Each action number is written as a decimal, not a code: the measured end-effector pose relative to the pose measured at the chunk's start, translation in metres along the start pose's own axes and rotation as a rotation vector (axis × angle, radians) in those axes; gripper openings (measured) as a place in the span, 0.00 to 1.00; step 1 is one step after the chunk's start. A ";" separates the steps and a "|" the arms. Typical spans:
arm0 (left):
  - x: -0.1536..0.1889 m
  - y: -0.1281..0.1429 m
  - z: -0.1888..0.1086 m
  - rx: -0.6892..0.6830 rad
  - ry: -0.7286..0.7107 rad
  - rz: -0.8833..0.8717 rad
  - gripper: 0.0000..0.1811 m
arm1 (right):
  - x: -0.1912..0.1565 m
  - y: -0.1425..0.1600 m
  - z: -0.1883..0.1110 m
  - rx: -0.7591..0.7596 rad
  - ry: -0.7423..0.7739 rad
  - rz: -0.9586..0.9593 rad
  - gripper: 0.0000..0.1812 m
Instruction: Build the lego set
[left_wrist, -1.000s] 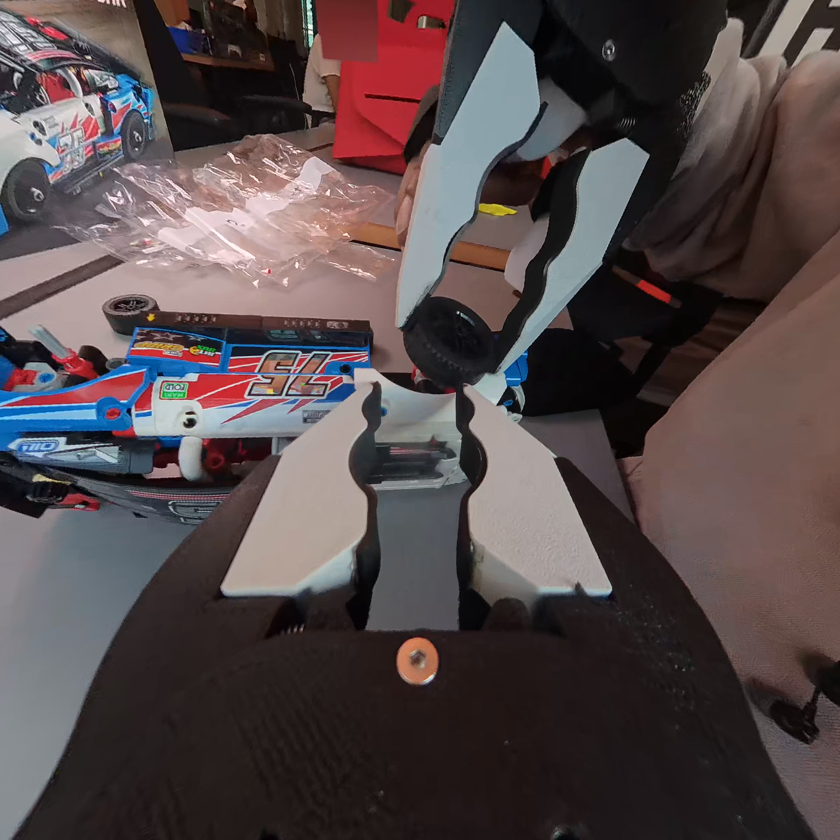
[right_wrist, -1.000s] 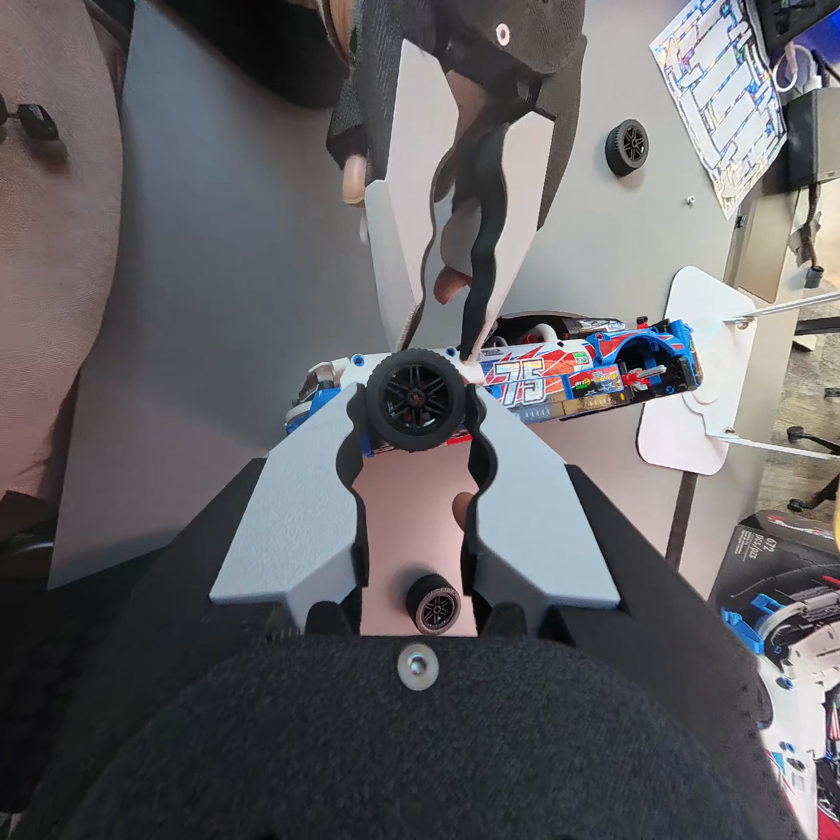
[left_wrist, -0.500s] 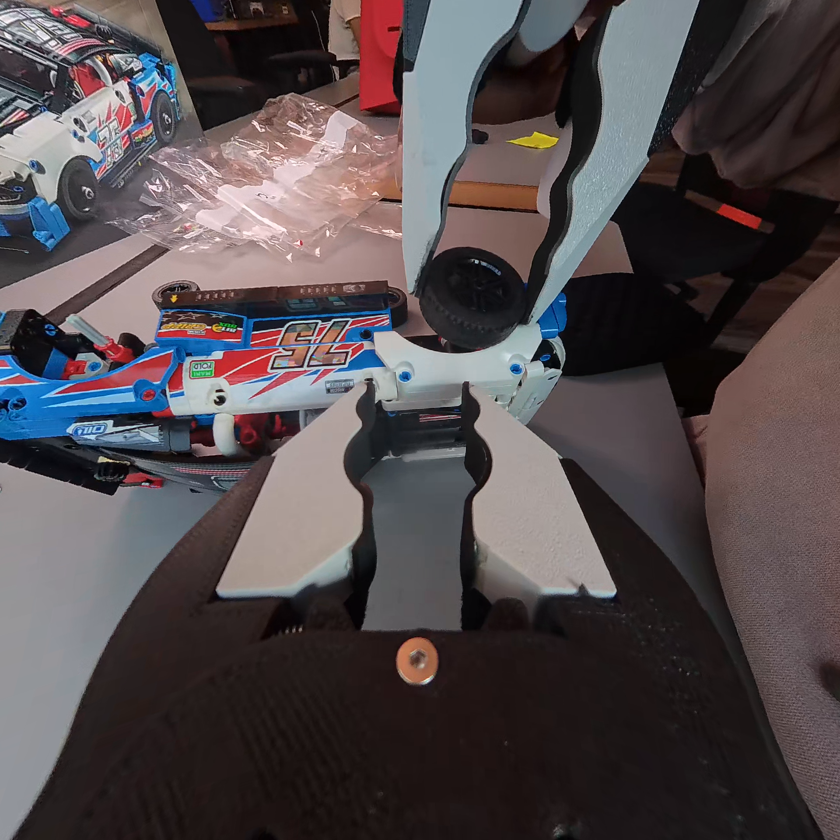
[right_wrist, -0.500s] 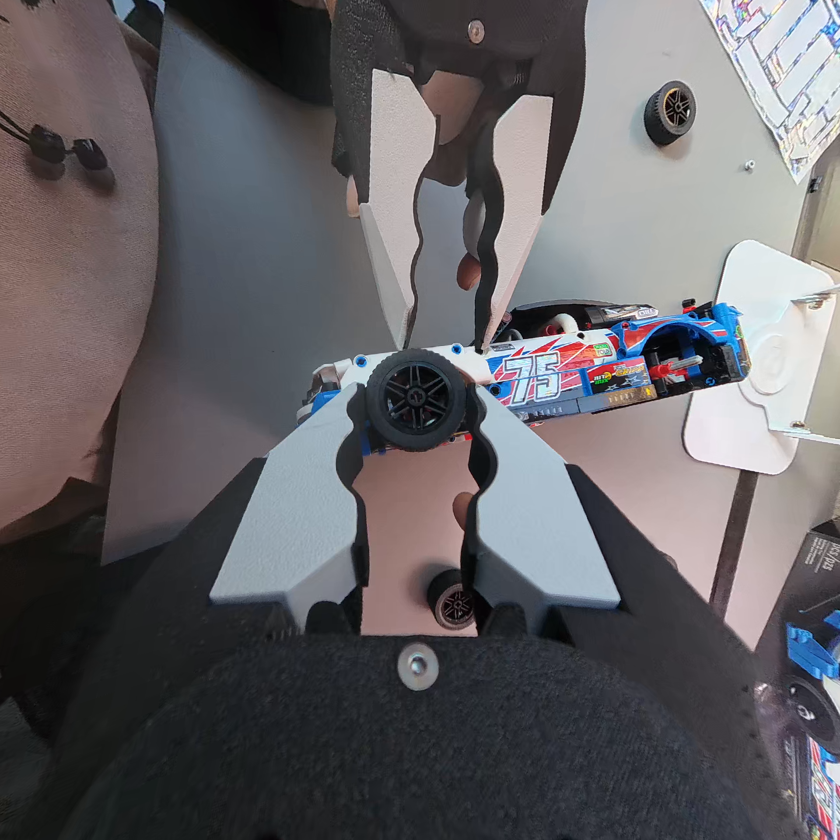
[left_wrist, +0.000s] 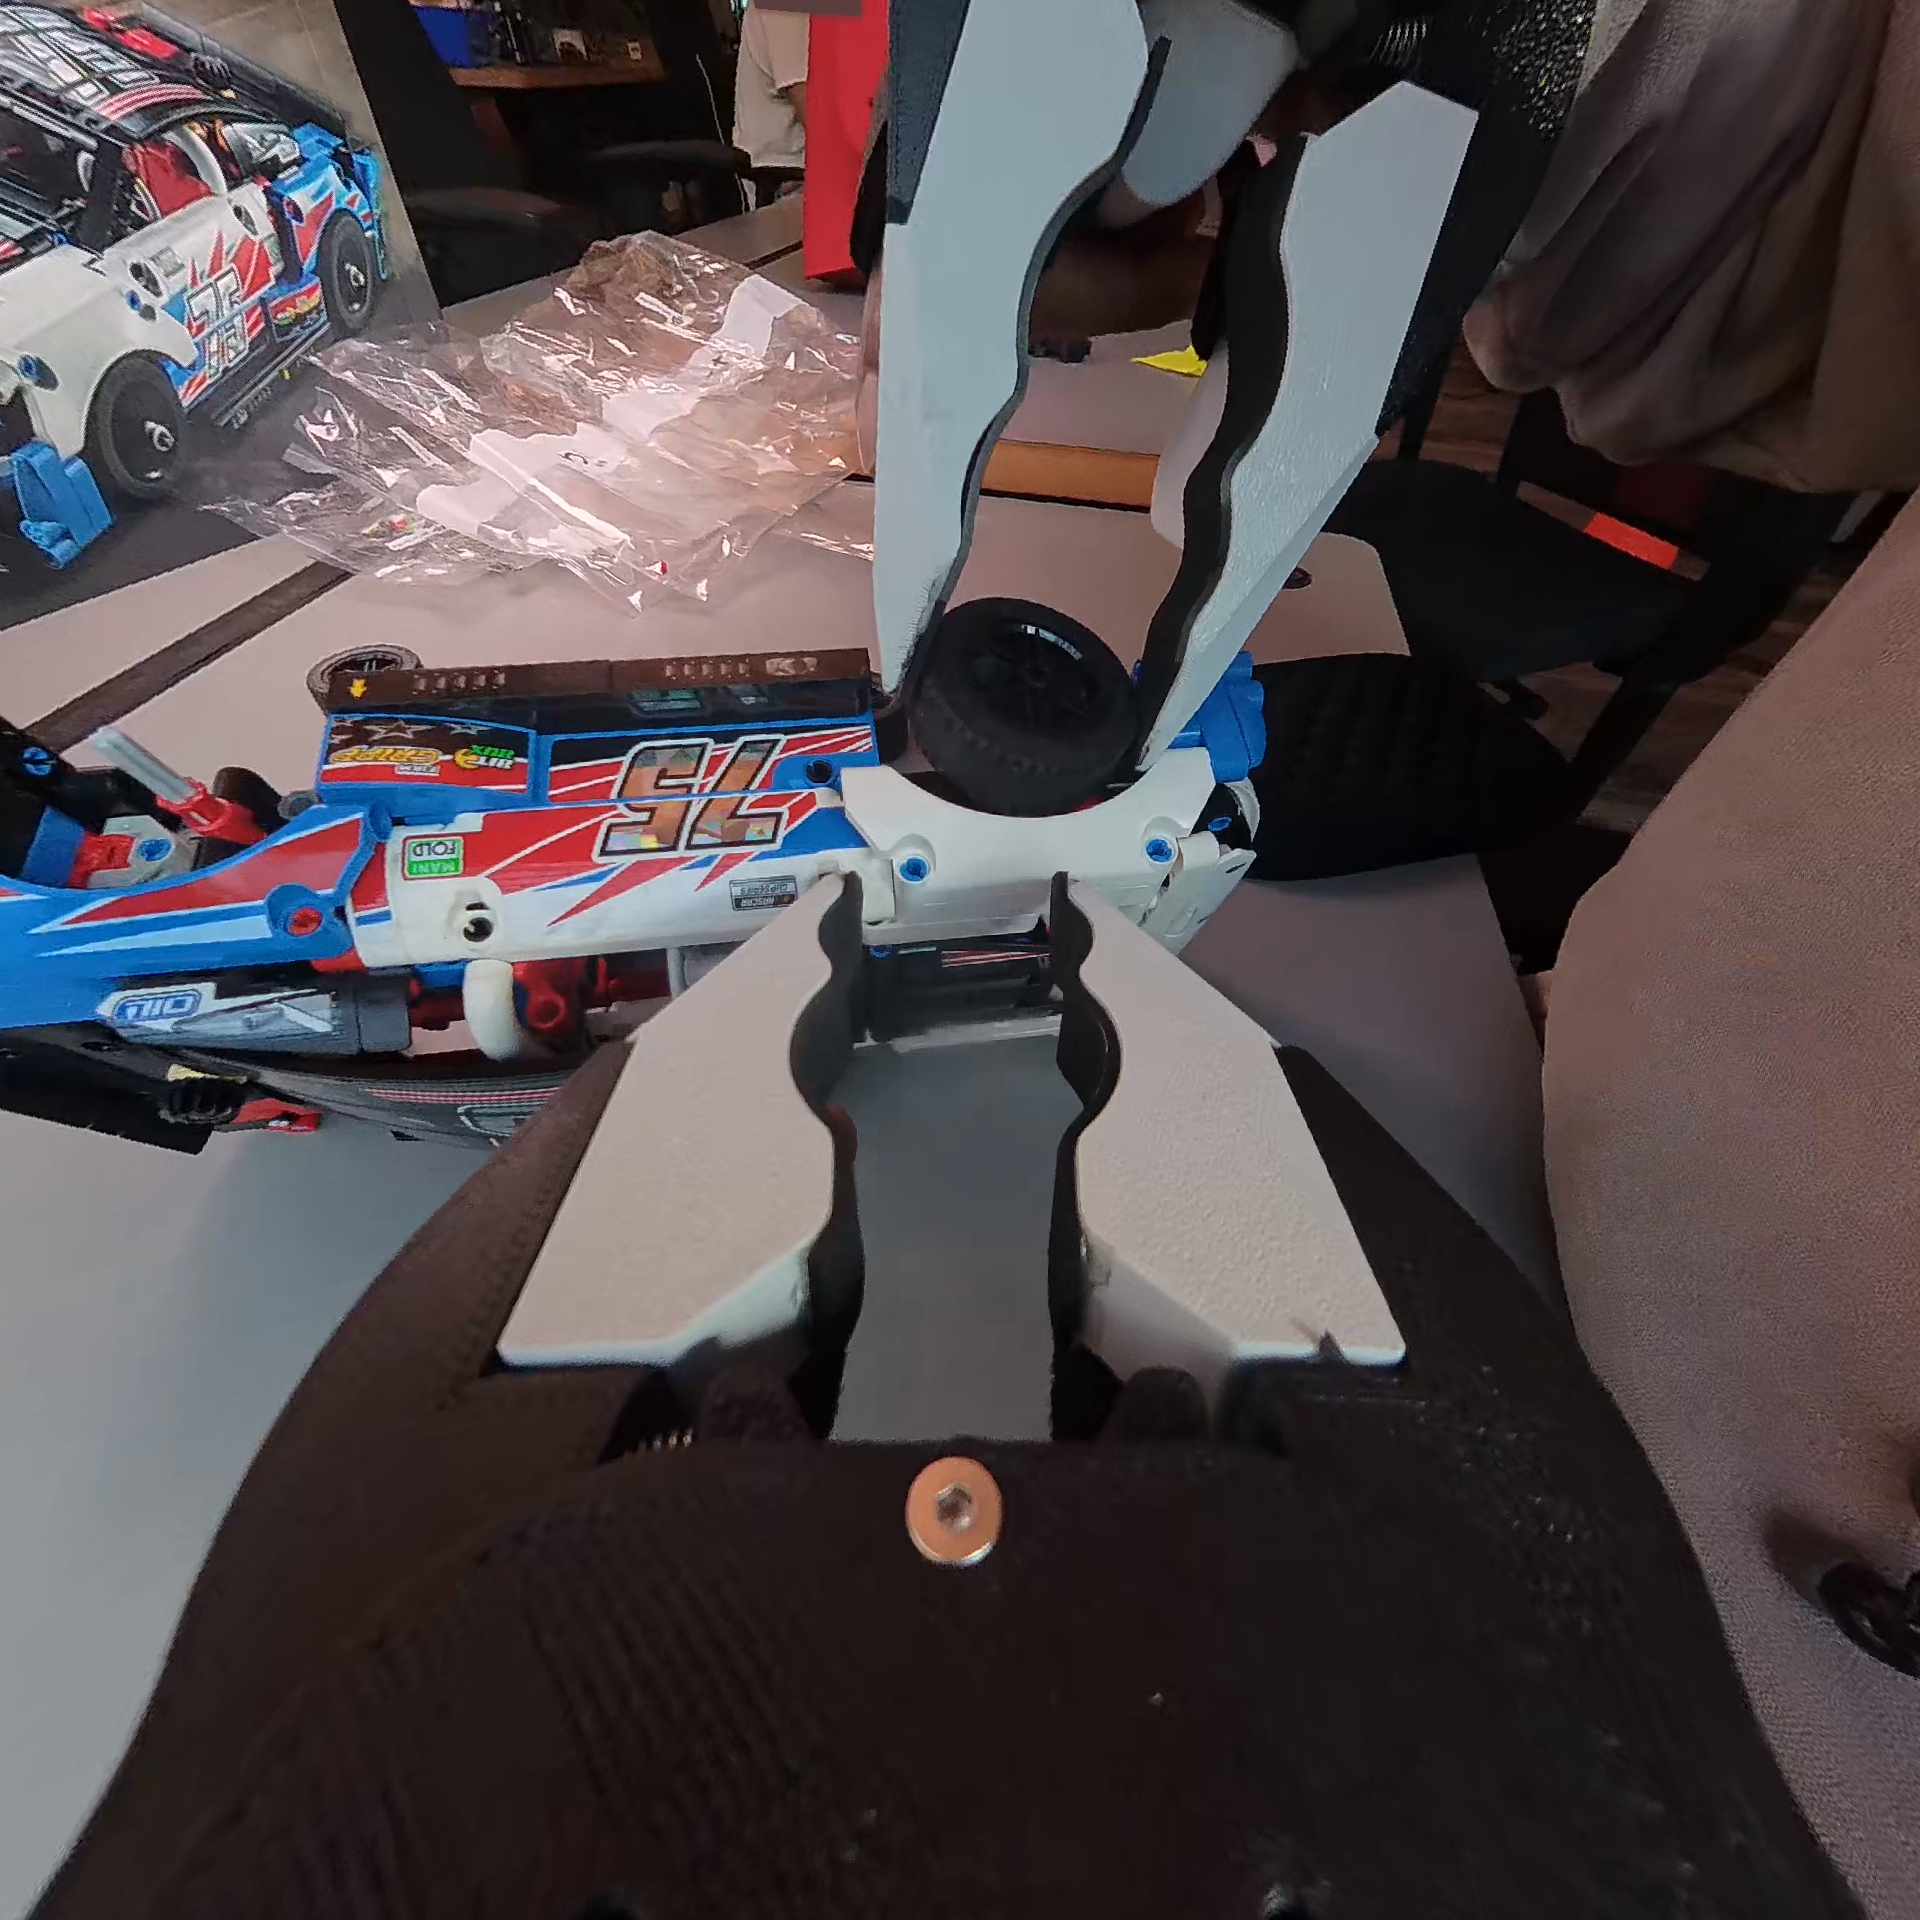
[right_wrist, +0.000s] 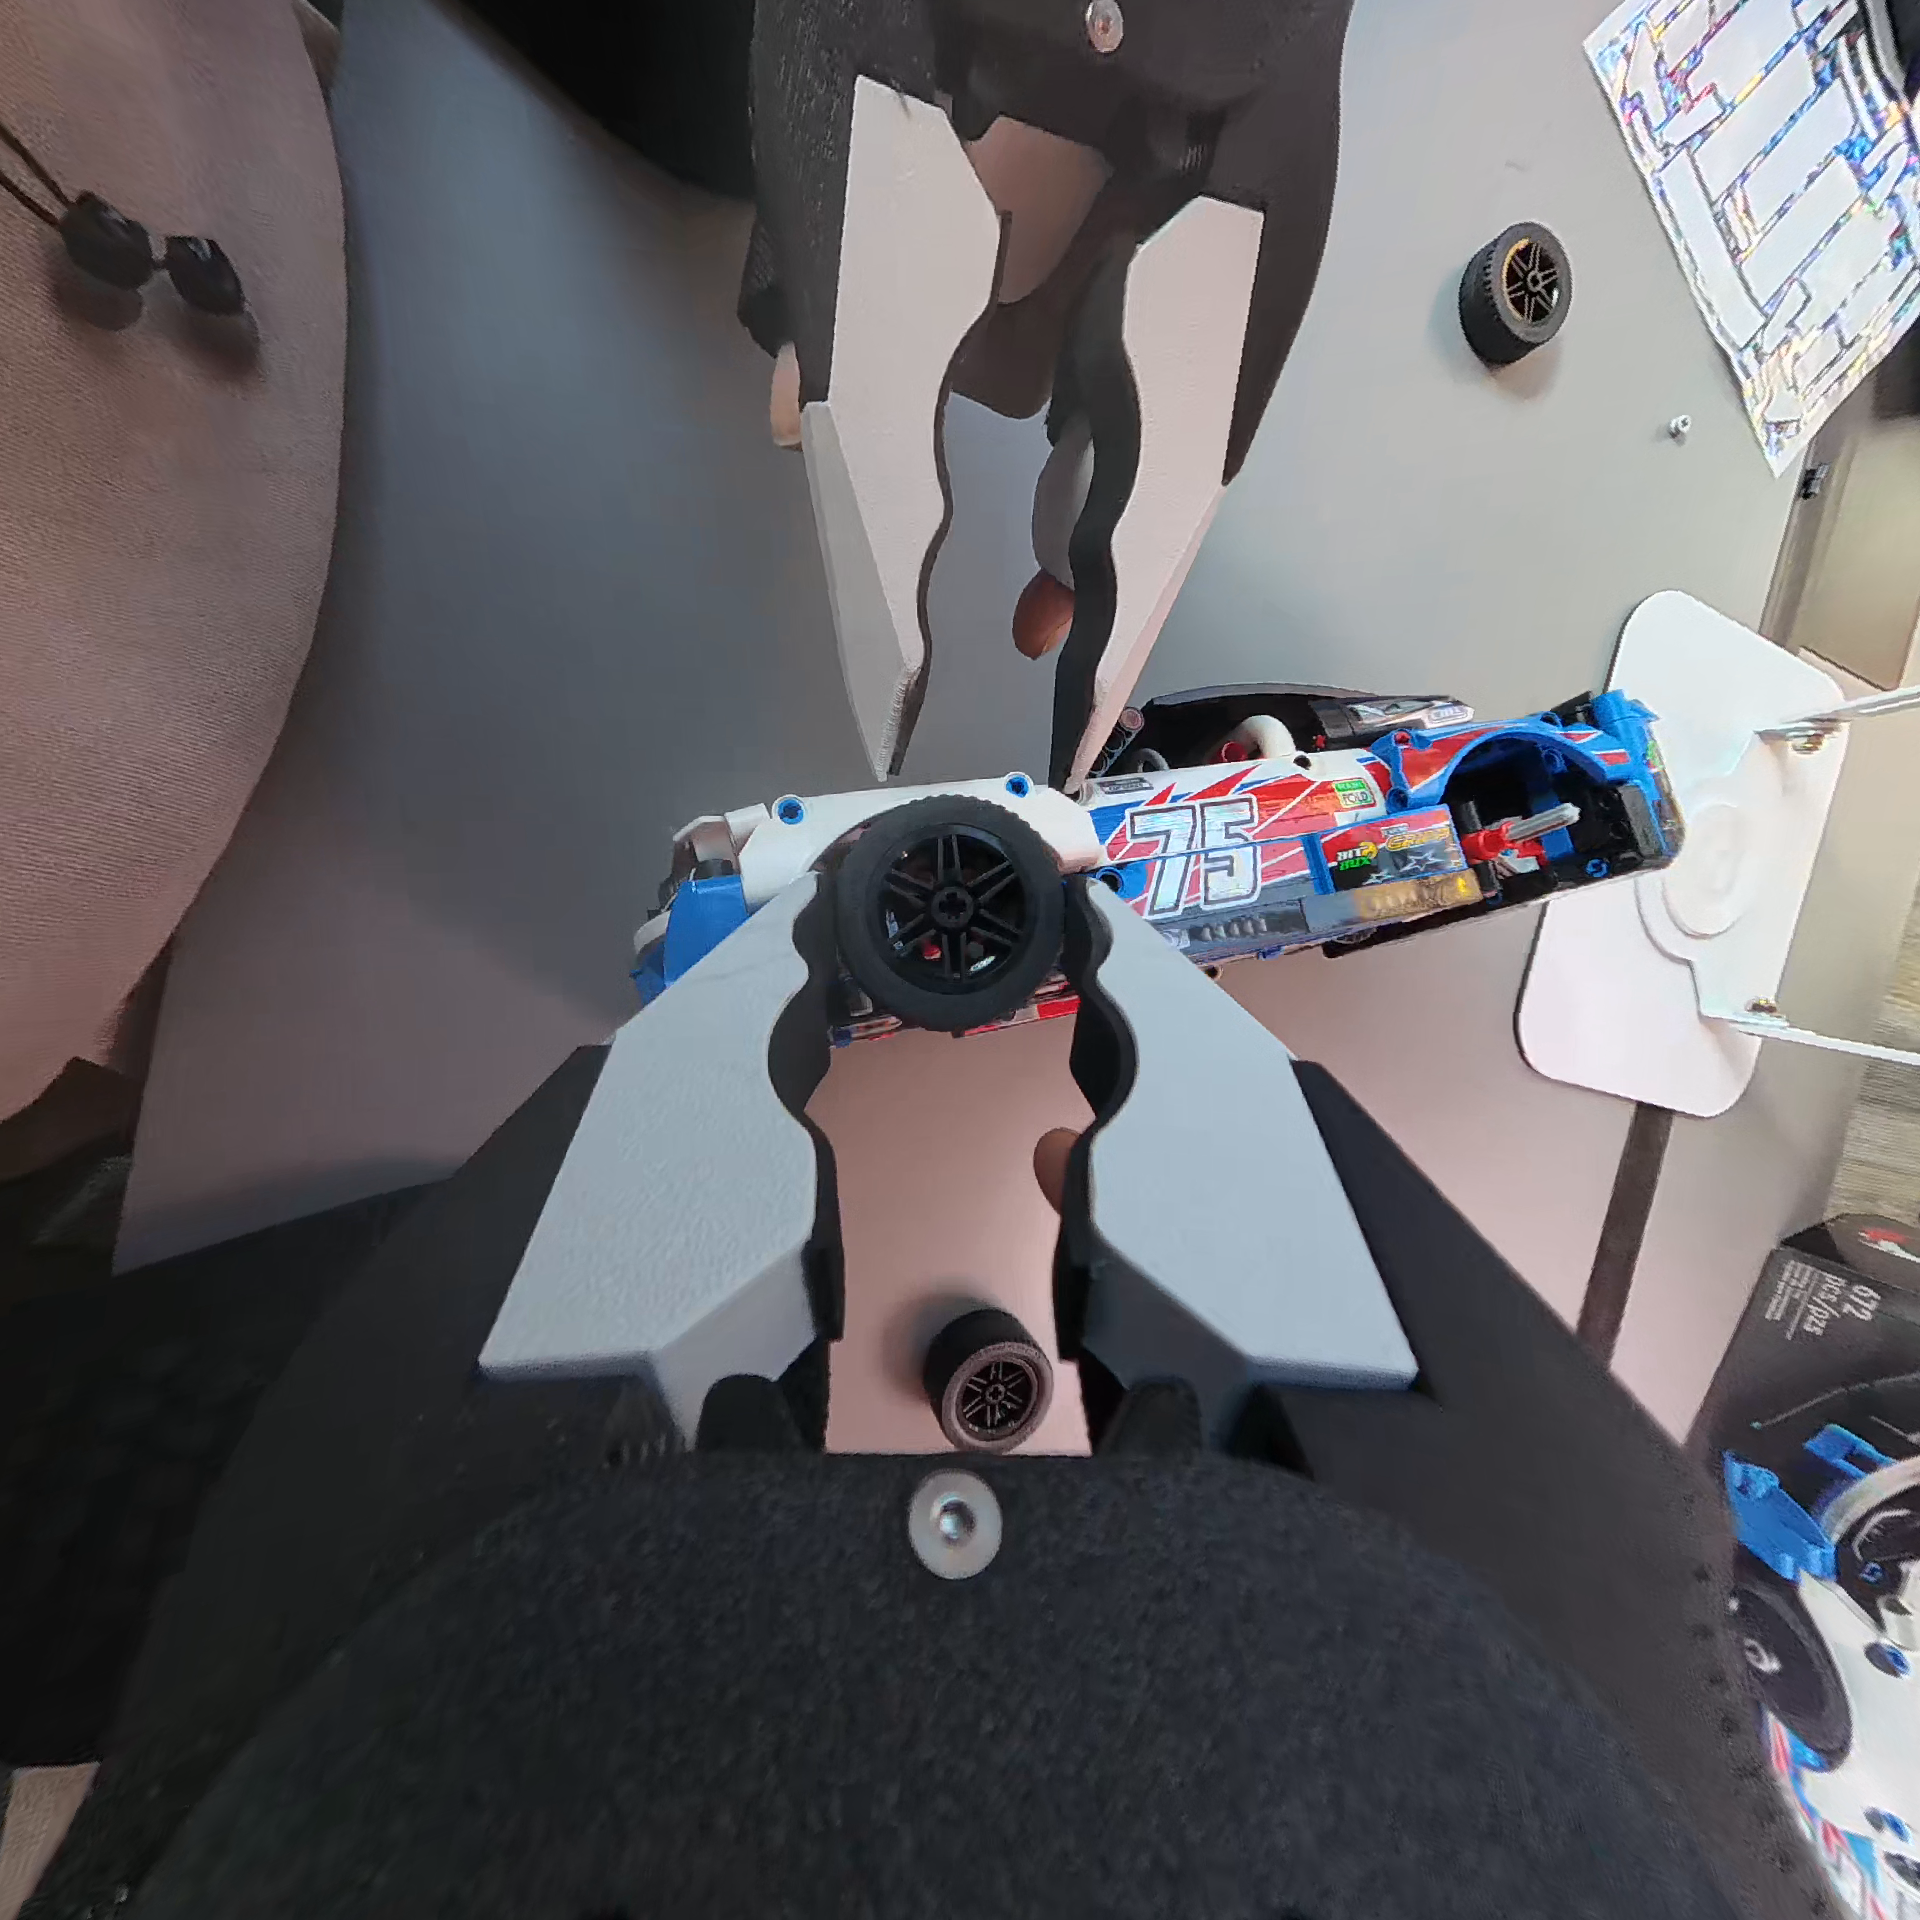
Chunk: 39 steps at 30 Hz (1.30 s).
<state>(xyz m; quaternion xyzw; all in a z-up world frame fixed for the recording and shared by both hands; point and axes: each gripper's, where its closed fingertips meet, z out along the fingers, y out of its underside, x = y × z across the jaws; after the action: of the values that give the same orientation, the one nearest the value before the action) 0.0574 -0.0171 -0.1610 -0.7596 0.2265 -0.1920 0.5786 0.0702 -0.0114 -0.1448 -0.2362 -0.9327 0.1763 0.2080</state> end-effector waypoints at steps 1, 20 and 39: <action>0.000 0.000 0.001 -0.001 -0.001 0.001 0.18 | -0.001 0.000 0.000 -0.002 0.000 -0.008 0.23; -0.026 0.004 0.003 0.006 -0.104 -0.010 0.18 | -0.003 0.013 -0.005 -0.075 -0.188 -0.038 0.23; -0.038 0.009 0.024 -0.077 -0.125 0.046 0.08 | -0.002 0.033 -0.005 -0.239 -0.264 -0.043 0.23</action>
<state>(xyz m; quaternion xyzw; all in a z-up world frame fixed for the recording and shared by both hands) 0.0384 0.0209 -0.1773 -0.7864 0.2145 -0.1222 0.5662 0.0865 0.0155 -0.1552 -0.2140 -0.9710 0.0891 0.0578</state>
